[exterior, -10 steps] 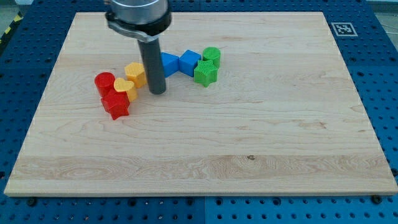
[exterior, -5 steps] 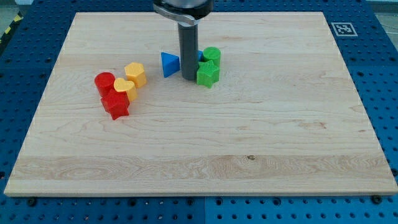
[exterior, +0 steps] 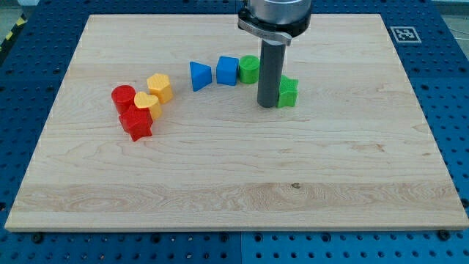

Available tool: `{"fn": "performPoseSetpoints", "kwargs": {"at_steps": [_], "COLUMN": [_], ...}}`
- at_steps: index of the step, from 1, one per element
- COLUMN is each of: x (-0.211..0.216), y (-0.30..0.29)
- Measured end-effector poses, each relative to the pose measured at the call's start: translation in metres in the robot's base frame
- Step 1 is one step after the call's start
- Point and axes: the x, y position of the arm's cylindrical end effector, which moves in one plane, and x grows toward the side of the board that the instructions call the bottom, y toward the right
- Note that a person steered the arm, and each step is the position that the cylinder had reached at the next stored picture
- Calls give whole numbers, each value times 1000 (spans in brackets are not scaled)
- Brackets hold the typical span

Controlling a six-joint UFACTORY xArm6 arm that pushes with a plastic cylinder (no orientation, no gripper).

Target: Place the green star to the right of the green circle

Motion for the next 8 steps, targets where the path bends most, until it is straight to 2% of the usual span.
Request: {"fn": "performPoseSetpoints", "kwargs": {"at_steps": [2, 5, 8], "x": [18, -68, -98], "y": [50, 53, 70]}}
